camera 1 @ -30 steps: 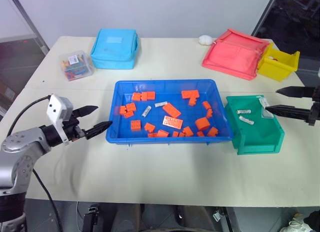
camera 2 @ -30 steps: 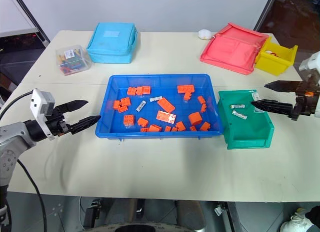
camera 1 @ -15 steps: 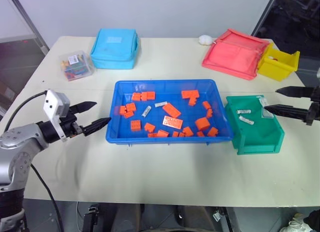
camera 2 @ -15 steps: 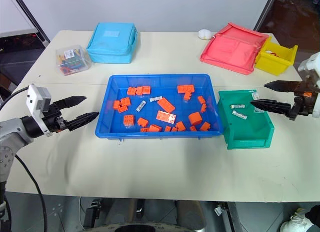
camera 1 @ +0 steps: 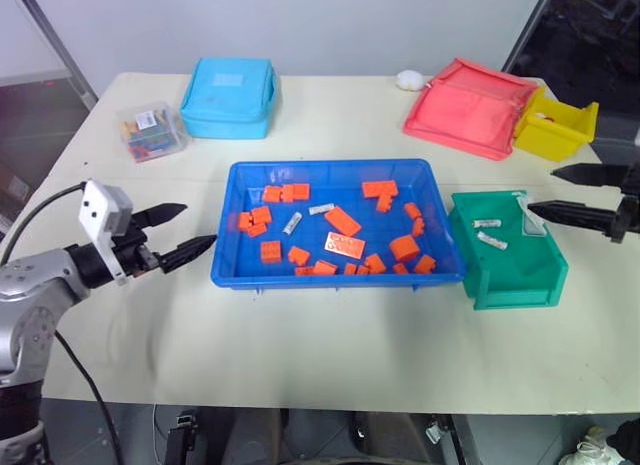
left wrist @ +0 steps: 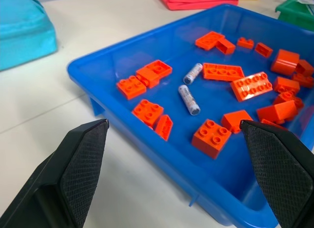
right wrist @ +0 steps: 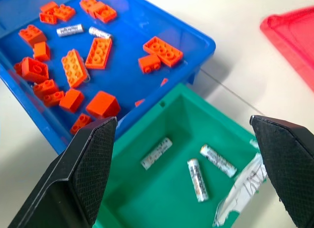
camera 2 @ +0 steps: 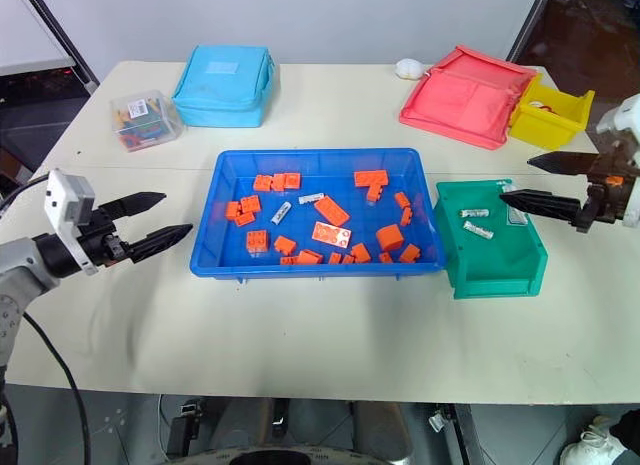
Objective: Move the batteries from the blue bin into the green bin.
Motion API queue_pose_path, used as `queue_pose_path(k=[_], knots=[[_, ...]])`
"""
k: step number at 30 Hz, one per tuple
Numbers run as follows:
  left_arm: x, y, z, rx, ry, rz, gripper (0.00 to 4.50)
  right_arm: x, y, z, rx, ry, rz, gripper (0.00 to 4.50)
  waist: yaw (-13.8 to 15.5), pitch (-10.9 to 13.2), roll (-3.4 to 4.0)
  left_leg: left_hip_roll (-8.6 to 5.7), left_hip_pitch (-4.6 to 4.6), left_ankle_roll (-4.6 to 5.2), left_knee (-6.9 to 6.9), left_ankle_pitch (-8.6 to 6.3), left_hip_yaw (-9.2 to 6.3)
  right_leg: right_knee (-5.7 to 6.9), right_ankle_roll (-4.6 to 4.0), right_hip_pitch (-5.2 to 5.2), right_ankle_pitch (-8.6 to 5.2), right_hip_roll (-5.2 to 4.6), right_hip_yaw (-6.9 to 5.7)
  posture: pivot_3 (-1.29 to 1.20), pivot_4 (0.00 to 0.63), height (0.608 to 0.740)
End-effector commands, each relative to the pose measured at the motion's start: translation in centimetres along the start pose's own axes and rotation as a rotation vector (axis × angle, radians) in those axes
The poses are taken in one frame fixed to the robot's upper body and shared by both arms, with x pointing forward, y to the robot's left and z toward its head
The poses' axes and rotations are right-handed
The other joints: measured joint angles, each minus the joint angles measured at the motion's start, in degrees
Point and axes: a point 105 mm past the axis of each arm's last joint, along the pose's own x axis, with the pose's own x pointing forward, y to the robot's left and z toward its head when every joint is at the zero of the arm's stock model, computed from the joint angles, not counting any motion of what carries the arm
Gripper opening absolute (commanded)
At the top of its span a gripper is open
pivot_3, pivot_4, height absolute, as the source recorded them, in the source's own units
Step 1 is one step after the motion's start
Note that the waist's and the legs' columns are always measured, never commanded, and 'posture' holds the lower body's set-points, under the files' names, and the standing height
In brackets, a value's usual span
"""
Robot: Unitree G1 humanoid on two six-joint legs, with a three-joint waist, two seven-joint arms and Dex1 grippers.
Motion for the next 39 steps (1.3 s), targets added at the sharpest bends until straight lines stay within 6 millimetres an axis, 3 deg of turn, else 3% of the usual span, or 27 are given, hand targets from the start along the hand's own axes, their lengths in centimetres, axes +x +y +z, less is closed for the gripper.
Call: queue_pose_path(k=[1,6,10,13,21,29,39], knots=[[-0.3,0.7,1.4,0.055,-0.025,0.020,4.50,2.0,2.4,4.7,-0.073,-0.163,0.117,4.47,-0.47,0.00,0.01,0.01,0.01,0.00,0.00,0.00,0.01,0.02,0.00,0.00,0.00,0.01,0.01,0.00,0.150,0.740],[0.3,1.4,2.3,0.085,-0.030,0.039,4.50,8.7,4.6,7.6,-0.176,-0.261,0.167,4.47,-1.24,-0.02,-0.04,0.02,0.00,0.00,0.02,0.00,-0.06,0.09,0.00,-0.02,0.00,0.06,0.00,0.00,0.150,0.740],[0.6,1.7,3.2,0.086,-0.078,0.067,4.50,14.3,6.9,9.0,-0.143,-0.323,0.189,4.47,-1.27,-0.01,-0.04,0.02,-0.12,-0.01,0.00,0.01,-0.05,0.23,0.00,-0.24,0.00,0.05,0.03,0.00,0.150,0.740],[1.0,1.6,3.6,0.076,-0.122,0.099,4.50,18.1,8.8,7.8,-0.130,-0.304,0.206,4.47,-0.90,-0.02,-0.05,-0.01,-0.18,-0.02,-0.02,0.01,-0.13,0.39,-0.01,-0.34,0.00,0.01,-0.02,0.00,0.150,0.740],[2.0,-0.1,2.8,0.042,-0.156,0.112,4.50,25.4,13.6,4.6,-0.098,-0.213,0.309,4.47,-1.23,-0.06,-0.15,-0.15,-0.18,-0.02,0.10,0.01,-0.08,0.47,0.01,-0.30,0.01,-0.20,-0.04,0.00,0.150,0.740],[1.3,-0.6,2.3,0.030,-0.163,0.155,4.50,29.0,15.2,3.1,-0.089,-0.123,0.357,4.47,-1.43,-0.06,-0.15,-0.14,-0.13,-0.03,0.10,0.02,-0.07,0.65,0.00,-0.38,0.01,-0.15,-0.04,0.00,0.150,0.740],[1.0,-1.2,2.0,0.013,-0.174,0.187,4.50,30.8,15.7,1.2,-0.052,-0.026,0.388,4.47,-1.27,-0.06,-0.15,-0.14,-0.12,-0.03,0.08,0.02,-0.11,0.66,-0.01,-0.37,0.00,-0.15,-0.06,0.00,0.150,0.740]])
